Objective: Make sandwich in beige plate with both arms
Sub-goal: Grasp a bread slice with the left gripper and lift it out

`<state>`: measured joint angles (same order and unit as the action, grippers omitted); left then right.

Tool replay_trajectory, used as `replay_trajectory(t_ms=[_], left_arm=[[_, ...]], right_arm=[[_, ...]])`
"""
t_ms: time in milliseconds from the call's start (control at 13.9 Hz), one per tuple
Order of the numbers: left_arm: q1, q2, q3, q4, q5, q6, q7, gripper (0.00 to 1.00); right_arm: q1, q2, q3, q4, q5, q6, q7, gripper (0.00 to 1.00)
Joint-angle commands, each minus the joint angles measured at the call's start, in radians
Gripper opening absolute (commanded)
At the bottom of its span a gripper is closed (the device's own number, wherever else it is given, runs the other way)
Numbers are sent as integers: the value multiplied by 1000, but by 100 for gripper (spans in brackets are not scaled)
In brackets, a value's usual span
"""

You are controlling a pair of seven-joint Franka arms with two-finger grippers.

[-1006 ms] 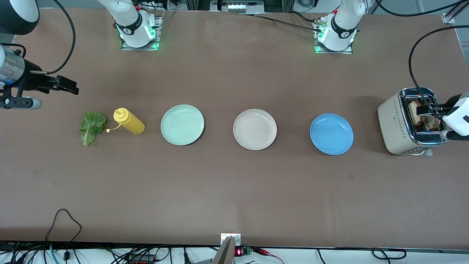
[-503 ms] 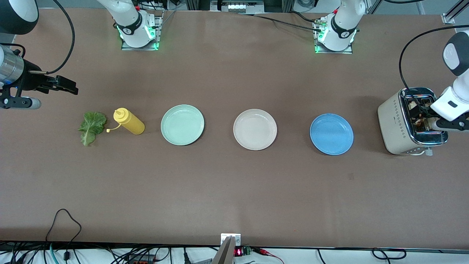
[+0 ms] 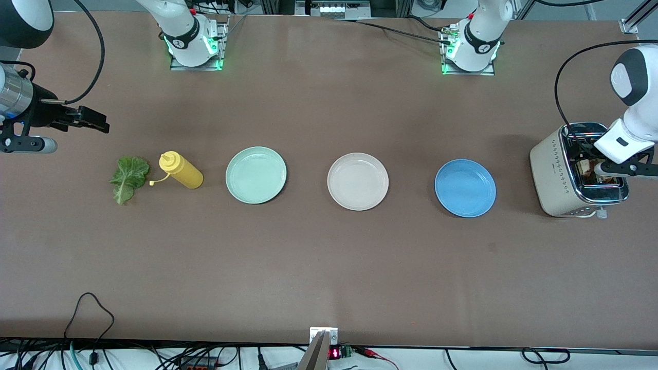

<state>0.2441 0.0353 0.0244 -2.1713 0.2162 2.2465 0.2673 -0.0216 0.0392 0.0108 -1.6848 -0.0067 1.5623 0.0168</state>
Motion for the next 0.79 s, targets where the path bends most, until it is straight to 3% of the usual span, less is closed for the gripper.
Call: replay_trajectory(t_ms=[0,216,287,431,719], left_arm=[[40,-5,-11,-19,18,4,26,61],[50,0,-11,-18,18,-33,23,28],[50,-1,-11,-16,18,-48,14,21],[50,-5,-14,-10,17,-71,9,11],[49,-9,-17,16,17,-116,7,2]], right_arm=[[-12,10,6,24,14,-16,-18,100],[-12,10,6,24,16,-16,-18,100],[-12,10,6,24,16,-15,-18,100],[-12,10,6,24,14,-15,-18,100],[-12,10,6,24,14,-13,-24,100]])
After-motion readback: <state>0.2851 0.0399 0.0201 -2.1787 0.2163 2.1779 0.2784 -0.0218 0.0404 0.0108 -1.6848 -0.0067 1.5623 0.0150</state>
